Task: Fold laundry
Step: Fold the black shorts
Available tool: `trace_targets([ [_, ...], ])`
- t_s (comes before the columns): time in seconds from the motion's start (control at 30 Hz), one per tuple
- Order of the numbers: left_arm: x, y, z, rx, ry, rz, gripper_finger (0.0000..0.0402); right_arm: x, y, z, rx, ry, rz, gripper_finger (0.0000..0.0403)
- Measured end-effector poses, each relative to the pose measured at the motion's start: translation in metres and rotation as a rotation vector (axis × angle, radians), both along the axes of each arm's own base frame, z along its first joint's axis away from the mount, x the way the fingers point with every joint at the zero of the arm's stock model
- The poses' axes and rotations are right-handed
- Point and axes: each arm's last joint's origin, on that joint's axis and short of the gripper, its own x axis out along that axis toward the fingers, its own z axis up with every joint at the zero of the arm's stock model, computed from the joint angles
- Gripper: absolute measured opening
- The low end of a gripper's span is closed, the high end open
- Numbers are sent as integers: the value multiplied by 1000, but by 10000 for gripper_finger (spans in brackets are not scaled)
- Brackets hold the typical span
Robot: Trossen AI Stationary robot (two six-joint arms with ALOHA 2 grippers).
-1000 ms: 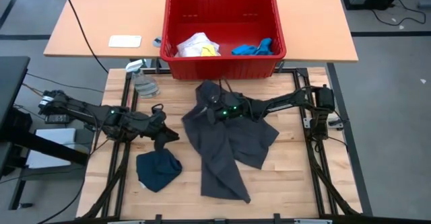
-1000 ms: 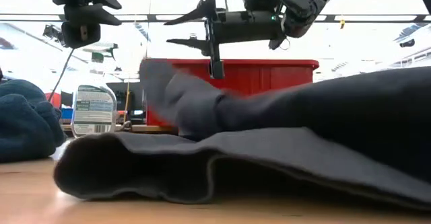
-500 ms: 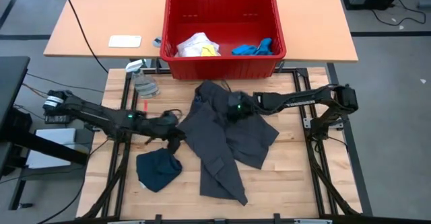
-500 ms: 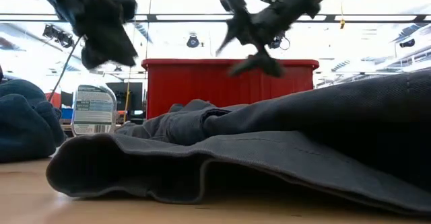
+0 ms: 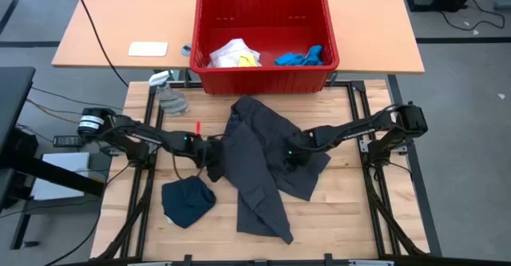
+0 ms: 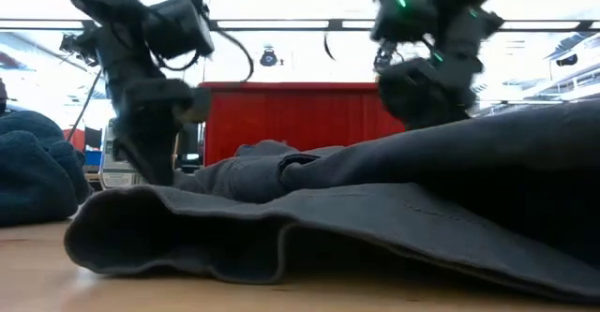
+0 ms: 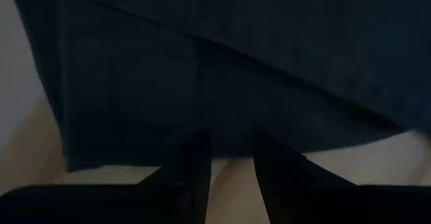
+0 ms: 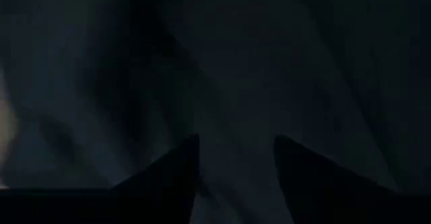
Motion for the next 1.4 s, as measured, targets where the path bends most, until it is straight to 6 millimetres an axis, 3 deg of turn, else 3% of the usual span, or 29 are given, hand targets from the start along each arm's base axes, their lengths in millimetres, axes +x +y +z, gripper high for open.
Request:
trace_targets([
  [0.17, -16, -2, -6, -103, 200, -12, 114, -34, -4, -30, 7, 183, 3, 196],
  [0.3, -31, -4, -3, -190, 323, -8, 114, -56, -15, -33, -61, 334, -16, 196],
  [0.47, -44, -5, 5, -211, 372, 21, 114, -71, -42, -14, -286, 455, -76, 196],
  [0.6, -42, -5, 14, -235, 281, 12, 114, -69, -54, 10, -341, 358, -58, 196],
  [0.7, -37, -6, 22, -263, 174, -3, 114, -63, -51, 32, -335, 222, -62, 197],
  [0.87, -33, -11, 34, -251, 37, -92, 114, -45, -20, 58, -204, -123, -68, 197],
  [0.97, -35, -10, 38, -191, -5, -177, 114, -34, 6, 62, -153, -241, -74, 197],
  [1.13, -38, -9, 45, -53, -85, -405, 114, -18, 57, 53, -152, -362, -34, 197],
  [1.27, -39, -9, 50, 64, -149, -622, 114, -7, 97, 37, -189, -452, 101, 196],
  [1.4, -38, -9, 51, 96, -179, -684, 114, 2, 132, 20, -181, -429, 198, 196],
])
